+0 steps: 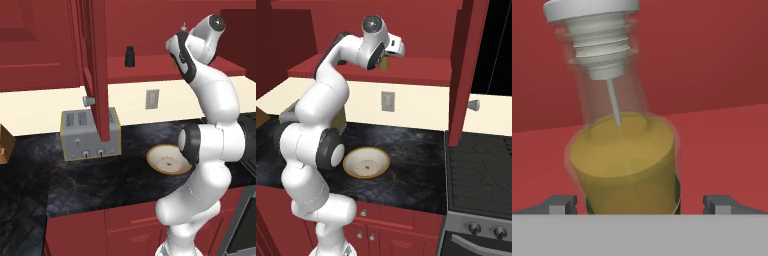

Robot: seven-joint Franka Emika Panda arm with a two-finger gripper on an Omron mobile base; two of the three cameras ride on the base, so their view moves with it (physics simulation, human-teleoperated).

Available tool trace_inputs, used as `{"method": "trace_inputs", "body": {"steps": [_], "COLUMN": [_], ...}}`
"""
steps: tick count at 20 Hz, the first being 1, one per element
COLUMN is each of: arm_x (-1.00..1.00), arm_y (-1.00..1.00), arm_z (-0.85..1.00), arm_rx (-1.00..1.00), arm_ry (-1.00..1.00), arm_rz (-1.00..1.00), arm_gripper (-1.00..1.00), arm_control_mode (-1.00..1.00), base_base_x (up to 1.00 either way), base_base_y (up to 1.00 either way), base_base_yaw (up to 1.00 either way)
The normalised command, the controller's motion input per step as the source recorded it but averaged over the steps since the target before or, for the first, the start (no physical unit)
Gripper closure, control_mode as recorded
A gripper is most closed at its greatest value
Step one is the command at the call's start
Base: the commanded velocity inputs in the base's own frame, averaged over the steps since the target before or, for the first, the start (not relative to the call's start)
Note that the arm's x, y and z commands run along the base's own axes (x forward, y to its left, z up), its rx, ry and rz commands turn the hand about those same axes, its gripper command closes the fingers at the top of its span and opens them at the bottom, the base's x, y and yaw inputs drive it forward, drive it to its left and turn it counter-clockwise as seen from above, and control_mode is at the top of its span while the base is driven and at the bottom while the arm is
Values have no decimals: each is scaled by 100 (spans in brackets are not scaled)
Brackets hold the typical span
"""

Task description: Retrieve the bottle and the shaker from the cabinet and place them next to the mixing bowl on the counter. Then add garlic from the fridge to the mixing bowl.

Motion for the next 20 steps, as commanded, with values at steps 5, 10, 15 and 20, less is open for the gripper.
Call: {"method": "trace_inputs", "body": {"steps": [5, 10, 15, 20], "arm_x": [0, 0, 0, -81], "arm_y": [0, 0, 0, 0], "arm_z": [0, 0, 0, -1], "arm_rx": [0, 0, 0, 3], "arm_ry": [0, 0, 0, -3], "arm_rz": [0, 0, 0, 0], "arm_gripper": [100, 100, 100, 100], "arm_control_mode": [-100, -100, -100, -100], "base_base_x": [0, 0, 0, 0], "base_base_y": [0, 0, 0, 0], "base_base_yaw": [0, 0, 0, 0]}}
